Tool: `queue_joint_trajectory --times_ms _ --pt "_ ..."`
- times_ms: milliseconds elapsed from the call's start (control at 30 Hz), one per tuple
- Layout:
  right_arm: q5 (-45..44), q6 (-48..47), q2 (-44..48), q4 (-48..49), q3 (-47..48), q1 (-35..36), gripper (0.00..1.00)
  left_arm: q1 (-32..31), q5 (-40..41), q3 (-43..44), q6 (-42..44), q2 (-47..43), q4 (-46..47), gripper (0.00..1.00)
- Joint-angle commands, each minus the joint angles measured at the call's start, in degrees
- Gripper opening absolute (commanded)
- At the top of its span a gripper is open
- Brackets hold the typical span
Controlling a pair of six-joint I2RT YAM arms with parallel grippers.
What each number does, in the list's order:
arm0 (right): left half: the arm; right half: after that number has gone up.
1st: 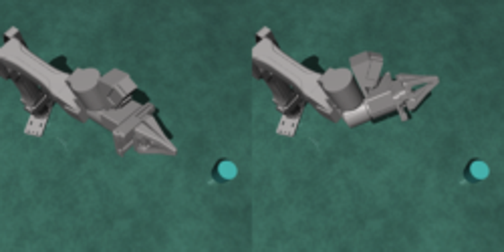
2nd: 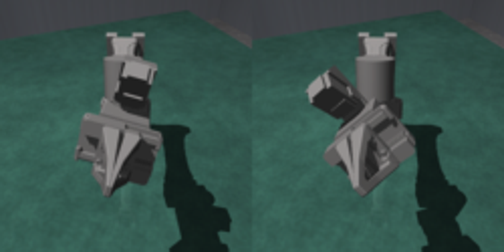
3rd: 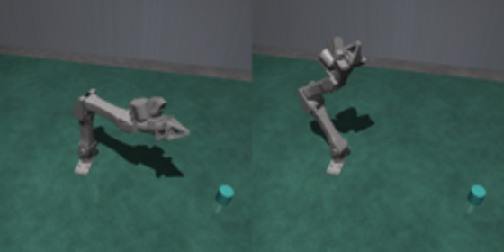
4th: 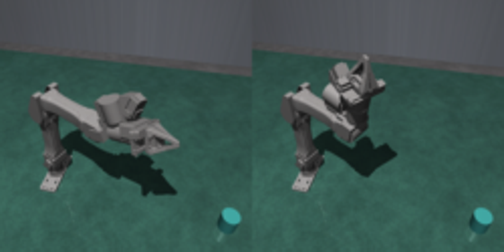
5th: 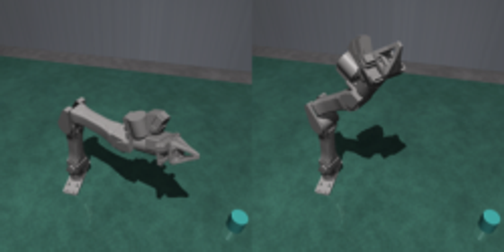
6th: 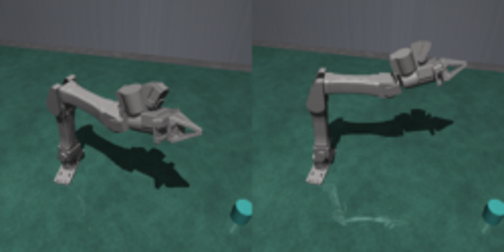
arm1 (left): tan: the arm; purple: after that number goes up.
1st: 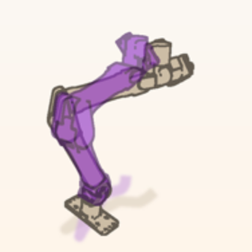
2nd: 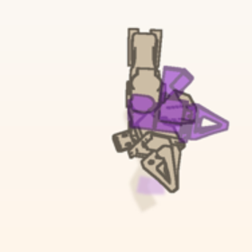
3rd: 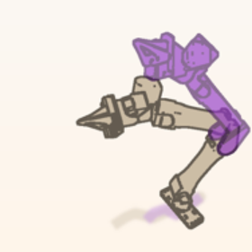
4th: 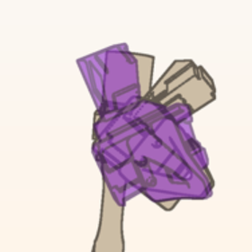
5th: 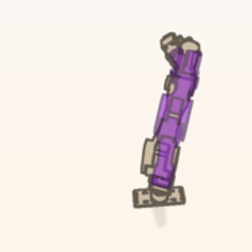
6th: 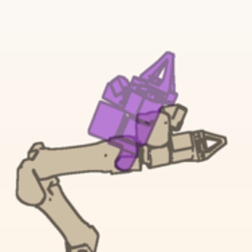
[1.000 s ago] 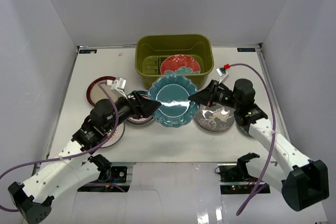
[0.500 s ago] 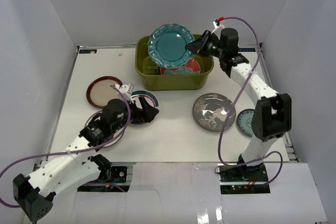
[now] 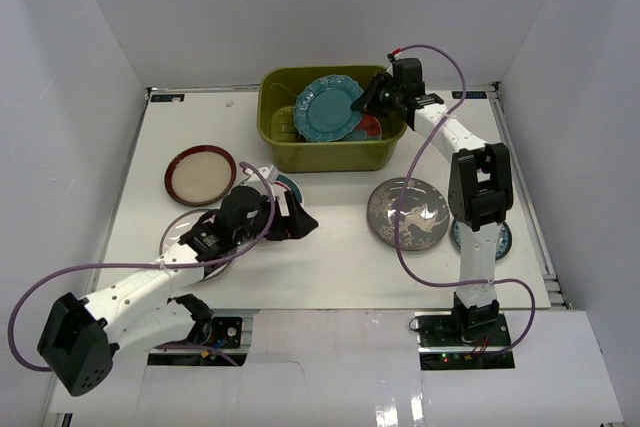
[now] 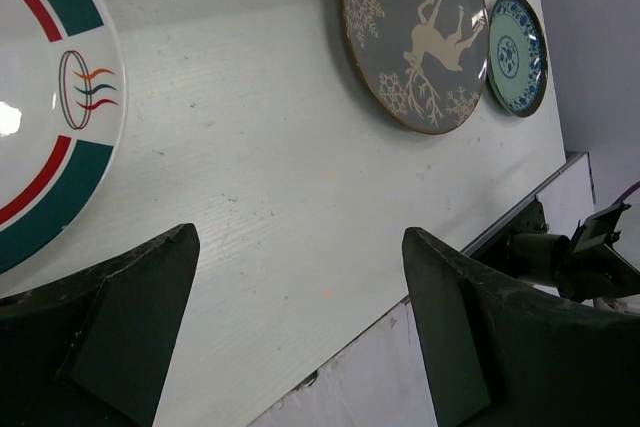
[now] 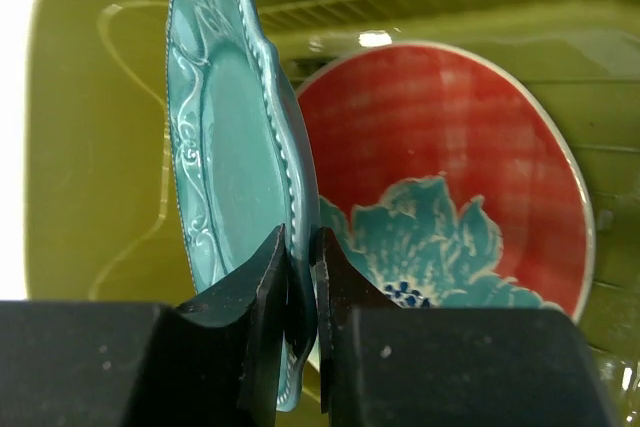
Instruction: Place the plates into the plastic bin on the countertop
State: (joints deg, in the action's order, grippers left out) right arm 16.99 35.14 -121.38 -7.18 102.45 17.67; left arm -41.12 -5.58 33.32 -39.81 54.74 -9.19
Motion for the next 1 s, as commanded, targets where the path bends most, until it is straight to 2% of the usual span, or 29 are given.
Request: queue_joint_trajectory --times_ms 0,200,400,600,633,800,833,933,967 --pt "1.9 -0.1 1.7 7.3 3.4 0.3 0.08 -0.5 -2.9 0.3 -1.5 3.2 3.4 0.93" --pt "-0.5 -3.3 0.2 4.2 2.3 0.7 0.08 -2.1 -4.9 1.7 -3.6 9.2 7.1 0.93" --pt "-3.0 -6.6 -0.3 2.3 1.6 1.3 0.21 -5.5 -3.6 3.9 -6.1 17.1 11.9 0.92" --pt "-5.9 -11.4 -1.0 -3.6 4.4 2.1 0.5 -8.4 -2.9 7.1 -7.1 23.1 12.6 0.92" --pt "-6.5 -12.0 -0.9 -4.4 4.6 2.5 0.61 -8.9 -2.7 7.6 -7.3 23.7 12.8 0.92" --pt "-9.9 -16.4 0.5 -7.6 4.8 3.1 0.8 -9.3 -2.4 8.4 -9.1 27.7 16.0 0.92" --pt "-10.6 -17.1 1.0 -8.0 5.2 3.4 0.87 -9.6 -2.4 8.3 -9.9 28.8 16.8 0.91" --pt "-12.5 -18.6 2.4 -9.0 5.3 3.9 0.98 -9.9 -1.5 8.3 -11.5 31.6 19.4 0.9" --pt "-12.9 -18.9 2.8 -9.1 5.1 3.9 0.98 -9.9 -1.2 8.3 -11.8 32.3 20.4 0.9"
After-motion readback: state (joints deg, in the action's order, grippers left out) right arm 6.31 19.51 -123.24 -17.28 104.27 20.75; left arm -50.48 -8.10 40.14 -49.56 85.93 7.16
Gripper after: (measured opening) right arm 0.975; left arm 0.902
